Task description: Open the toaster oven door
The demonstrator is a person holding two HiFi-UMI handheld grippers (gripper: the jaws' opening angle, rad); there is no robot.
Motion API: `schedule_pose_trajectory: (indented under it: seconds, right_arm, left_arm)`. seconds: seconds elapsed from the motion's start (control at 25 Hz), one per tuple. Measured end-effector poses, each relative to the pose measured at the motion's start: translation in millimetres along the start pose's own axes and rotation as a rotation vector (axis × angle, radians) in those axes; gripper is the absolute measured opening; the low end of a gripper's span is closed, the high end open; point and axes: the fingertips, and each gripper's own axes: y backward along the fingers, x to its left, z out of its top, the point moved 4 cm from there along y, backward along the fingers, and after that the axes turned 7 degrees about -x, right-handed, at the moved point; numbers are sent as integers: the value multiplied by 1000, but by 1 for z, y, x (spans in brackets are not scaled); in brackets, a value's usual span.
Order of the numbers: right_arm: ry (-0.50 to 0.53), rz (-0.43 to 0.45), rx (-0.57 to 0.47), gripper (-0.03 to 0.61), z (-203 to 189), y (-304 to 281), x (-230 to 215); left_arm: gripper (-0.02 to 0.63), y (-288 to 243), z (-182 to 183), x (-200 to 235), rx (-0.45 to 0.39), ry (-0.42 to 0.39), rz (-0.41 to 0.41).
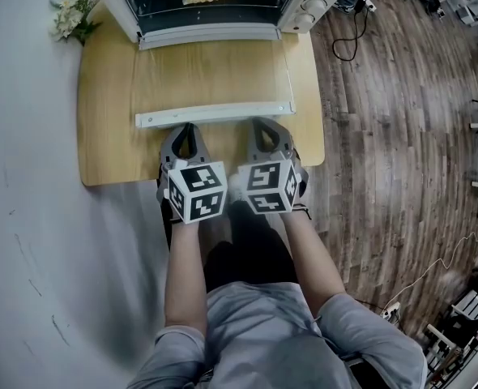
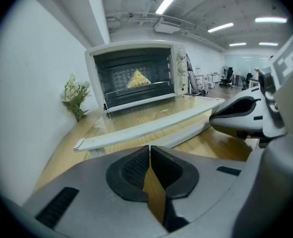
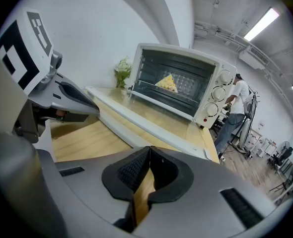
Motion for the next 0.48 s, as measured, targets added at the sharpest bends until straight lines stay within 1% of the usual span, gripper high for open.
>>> schedule_pose_trajectory:
  seconds: [0.12,0.28,0.48]
  right_arm:
    - [-13,6,1,0,6,10,-1]
    - [-40,5,-6,0,19,29,-7]
    - [-75,-4,-46,0,44,53,-16]
  left_arm:
    - [11,9,5,2,1,21,-2]
    - [11,25,21,2,-17,39,-9]
    - [11,50,47,3,-71,62,-15]
